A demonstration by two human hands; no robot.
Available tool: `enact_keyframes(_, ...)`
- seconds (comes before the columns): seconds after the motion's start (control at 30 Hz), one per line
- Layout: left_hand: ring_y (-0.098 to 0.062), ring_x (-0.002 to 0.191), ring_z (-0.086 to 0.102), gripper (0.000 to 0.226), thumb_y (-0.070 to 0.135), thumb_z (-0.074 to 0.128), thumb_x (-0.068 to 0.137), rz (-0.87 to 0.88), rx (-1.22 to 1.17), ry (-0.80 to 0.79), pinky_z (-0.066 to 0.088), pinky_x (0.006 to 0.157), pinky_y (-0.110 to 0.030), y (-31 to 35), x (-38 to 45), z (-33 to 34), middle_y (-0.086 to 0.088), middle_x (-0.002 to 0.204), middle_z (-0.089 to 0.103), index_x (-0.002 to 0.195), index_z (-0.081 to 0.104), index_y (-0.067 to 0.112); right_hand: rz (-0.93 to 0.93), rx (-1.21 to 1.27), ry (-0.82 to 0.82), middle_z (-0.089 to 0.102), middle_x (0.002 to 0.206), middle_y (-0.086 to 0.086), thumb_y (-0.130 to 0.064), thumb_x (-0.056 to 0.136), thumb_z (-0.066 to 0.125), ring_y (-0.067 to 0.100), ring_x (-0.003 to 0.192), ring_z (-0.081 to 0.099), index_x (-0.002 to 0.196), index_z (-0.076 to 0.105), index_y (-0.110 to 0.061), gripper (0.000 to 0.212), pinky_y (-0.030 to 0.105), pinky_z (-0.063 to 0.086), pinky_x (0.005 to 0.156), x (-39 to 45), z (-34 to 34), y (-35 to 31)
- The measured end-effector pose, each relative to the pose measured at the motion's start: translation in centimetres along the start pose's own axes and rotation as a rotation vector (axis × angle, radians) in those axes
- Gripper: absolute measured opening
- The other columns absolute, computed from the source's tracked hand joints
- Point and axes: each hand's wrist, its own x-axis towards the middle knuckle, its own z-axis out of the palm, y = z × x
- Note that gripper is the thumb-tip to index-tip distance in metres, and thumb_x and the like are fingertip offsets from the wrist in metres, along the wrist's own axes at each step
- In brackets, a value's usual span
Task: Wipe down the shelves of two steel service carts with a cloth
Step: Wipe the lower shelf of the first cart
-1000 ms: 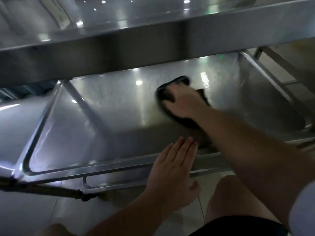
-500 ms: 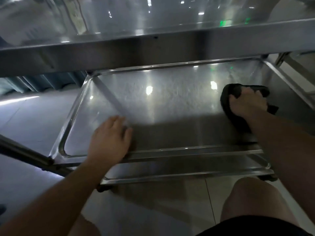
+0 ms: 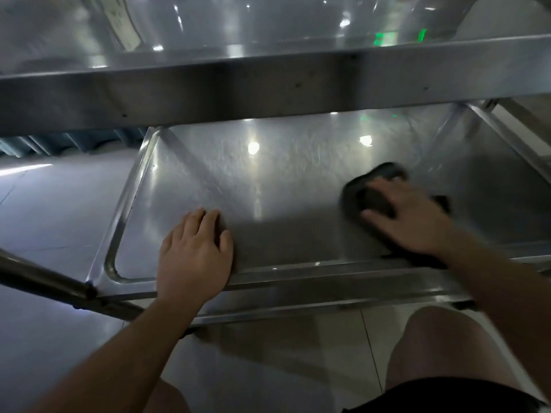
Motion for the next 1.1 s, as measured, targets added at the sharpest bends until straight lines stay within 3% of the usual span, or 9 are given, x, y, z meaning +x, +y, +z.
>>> enact_keyframes(0.13,-0.028,0.158,0.027,0.062,0.057,0.023,0.104,0.034,-0.001,-0.008,0.02,0.128,-0.05,0.8,-0.1,0.2,-0.005,0.168,0.035,0.159,0.035,0.029,0.519,-0.059,0.088,0.047,0.154,0.024,-0.059,0.099,0.05,0.049,0.141,0.043,0.154,0.043,-0.016,0.071,0.058,0.036,0.118,4.7,-2.4,6.2)
enact_keyframes(0.23,-0.026,0.157,0.027,0.063,0.058,0.025,0.103,0.037,-0.014,0.021,0.02,0.127,-0.047,0.9,0.1,0.6,-0.004,0.167,0.037,0.159,0.035,0.03,0.636,-0.063,0.127,0.039,0.162,0.017,-0.06,0.099,0.046,0.045,0.151,0.03,0.158,0.037,-0.01,0.077,0.058,0.025,0.123,9.7,-1.2,3.1)
enact_keyframes(0.33,-0.024,0.158,0.025,0.06,0.057,0.028,0.103,0.022,-0.026,0.023,0.018,0.126,-0.044,0.3,0.2,0.9,-0.001,0.168,0.036,0.158,0.033,0.033,0.457,-0.071,0.082,0.04,0.162,0.017,-0.059,0.101,0.044,0.042,0.148,0.035,0.157,0.039,-0.01,0.075,0.053,0.031,0.12,13.6,1.1,-5.1)
enact_keyframes(0.5,-0.023,0.158,0.025,0.058,0.053,0.028,0.103,0.002,-0.048,0.014,0.019,0.127,-0.045,0.3,0.1,0.7,-0.001,0.168,0.036,0.157,0.034,0.032,-0.161,-0.085,-0.038,0.043,0.162,0.008,-0.062,0.099,0.049,0.034,0.148,0.039,0.157,0.041,-0.021,0.072,0.046,0.032,0.121,12.3,5.7,-18.5)
enact_keyframes(0.63,-0.024,0.157,0.027,0.055,0.05,0.026,0.103,0.011,-0.082,-0.006,0.021,0.128,-0.049,0.2,-0.2,0.2,-0.002,0.167,0.037,0.153,0.039,0.03,-0.377,-0.064,-0.12,0.036,0.168,-0.006,-0.072,0.095,0.043,0.024,0.156,0.028,0.16,0.038,-0.031,0.077,0.045,0.024,0.127,7.3,5.1,-15.5)
enact_keyframes(0.73,-0.025,0.159,0.024,0.058,0.051,0.022,0.103,0.032,-0.051,-0.021,0.019,0.129,-0.05,0.0,-0.2,0.1,-0.004,0.168,0.034,0.154,0.038,0.028,-0.207,-0.062,-0.042,0.045,0.163,0.004,-0.064,0.095,0.05,0.033,0.151,0.039,0.155,0.047,-0.024,0.072,0.048,0.03,0.125,4.1,2.5,-6.9)
enact_keyframes(0.83,-0.026,0.16,0.021,0.059,0.052,0.022,0.103,0.044,-0.05,-0.03,0.018,0.128,-0.051,0.3,-0.3,0.1,-0.005,0.17,0.032,0.155,0.035,0.028,0.205,-0.063,0.097,0.048,0.157,0.019,-0.055,0.094,0.052,0.043,0.143,0.044,0.153,0.048,-0.013,0.072,0.052,0.034,0.121,1.9,-0.9,2.1)
enact_keyframes(0.9,-0.026,0.16,0.018,0.061,0.053,0.021,0.102,0.035,-0.052,-0.041,0.016,0.128,-0.05,0.7,-0.4,0.1,-0.005,0.171,0.029,0.156,0.033,0.028,0.425,-0.085,0.125,0.039,0.162,0.019,-0.058,0.098,0.048,0.043,0.148,0.036,0.158,0.039,-0.013,0.075,0.054,0.029,0.123,1.6,-1.8,5.0)
enact_keyframes(1.1,-0.029,0.158,0.023,0.056,0.051,0.027,0.104,0.032,-0.034,-0.069,0.021,0.128,-0.054,1.0,0.0,-0.1,-0.007,0.168,0.033,0.153,0.036,0.027,0.491,-0.111,0.061,0.02,0.173,0.015,-0.061,0.103,0.042,0.042,0.157,0.017,0.163,0.027,-0.018,0.075,0.056,0.017,0.128,2.6,-1.3,6.2)
